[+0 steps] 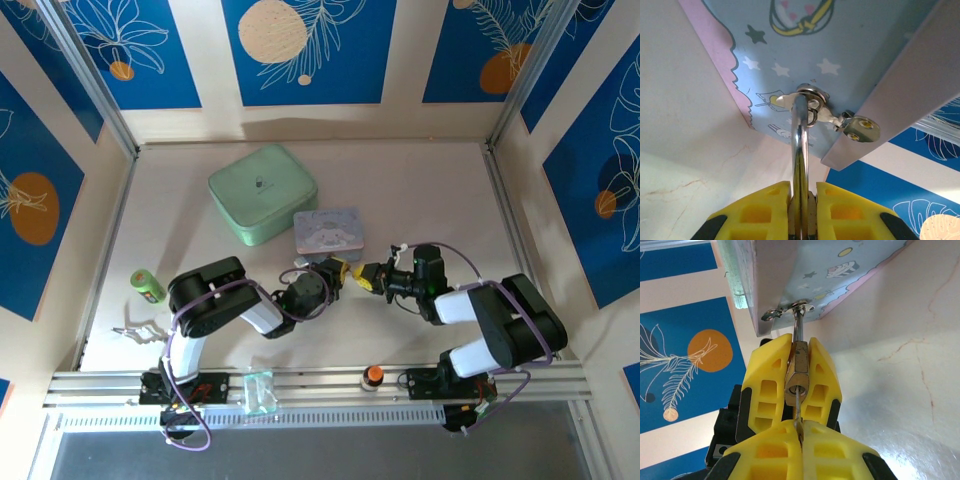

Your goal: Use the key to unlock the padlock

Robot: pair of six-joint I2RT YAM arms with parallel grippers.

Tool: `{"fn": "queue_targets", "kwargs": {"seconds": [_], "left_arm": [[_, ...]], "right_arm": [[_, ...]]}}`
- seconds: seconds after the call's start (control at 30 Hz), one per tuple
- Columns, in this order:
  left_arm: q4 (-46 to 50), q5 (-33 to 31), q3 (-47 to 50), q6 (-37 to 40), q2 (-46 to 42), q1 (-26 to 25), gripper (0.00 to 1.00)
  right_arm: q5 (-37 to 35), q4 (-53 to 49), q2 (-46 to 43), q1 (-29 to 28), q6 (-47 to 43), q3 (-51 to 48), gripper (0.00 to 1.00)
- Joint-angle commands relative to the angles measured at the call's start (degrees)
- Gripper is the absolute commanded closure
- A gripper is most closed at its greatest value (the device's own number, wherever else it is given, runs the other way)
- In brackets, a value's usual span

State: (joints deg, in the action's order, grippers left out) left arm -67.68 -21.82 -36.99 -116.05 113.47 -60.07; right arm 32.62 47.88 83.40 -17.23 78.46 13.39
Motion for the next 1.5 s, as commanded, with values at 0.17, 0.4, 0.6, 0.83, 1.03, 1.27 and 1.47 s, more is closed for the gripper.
{"fn": "queue_targets", "kwargs": {"seconds": [0.17,0.4,0.6,0.83,1.03,1.27,1.47], "left_arm": [[-13.00,11.01,-5.54,0.89,-0.94,-2.47,1.00],[-13.00,10.15,-4.89,-0.05,0.37,-2.62,1.00],[-13.00,12.22,-6.60,0.50,0.04,-2.59,1.00],[-13.03,12.83,-4.76,2.15,0.72,-2.68,1.00],[-13.00,10.88,-0.85,1.87,3.17,-2.00,1.00],[-13.00,11.04,-0.13,4.91,3.21,-1.71,1.00],[-12.00,12.81,-0.59,7.89,4.12,-1.63,1.00]], "right_arm": [[8.72,-5.94,7.69,3.00,-4.41,4.77,1.00],[9.39,-13.36,5.84,3.36,-8.52,5.77,1.00],[11.86,-8.78,10.68,5.29,-7.33,6.25,1.00],[11.54,-13.82,9.66,6.31,-10.88,7.36,1.00],[11.66,-18.98,7.57,7.48,-13.92,6.89,1.00],[12.99,-24.10,6.96,10.16,-17.47,6.56,1.00],[17.28,-23.11,7.92,10.98,-16.79,7.84,1.00]]}}
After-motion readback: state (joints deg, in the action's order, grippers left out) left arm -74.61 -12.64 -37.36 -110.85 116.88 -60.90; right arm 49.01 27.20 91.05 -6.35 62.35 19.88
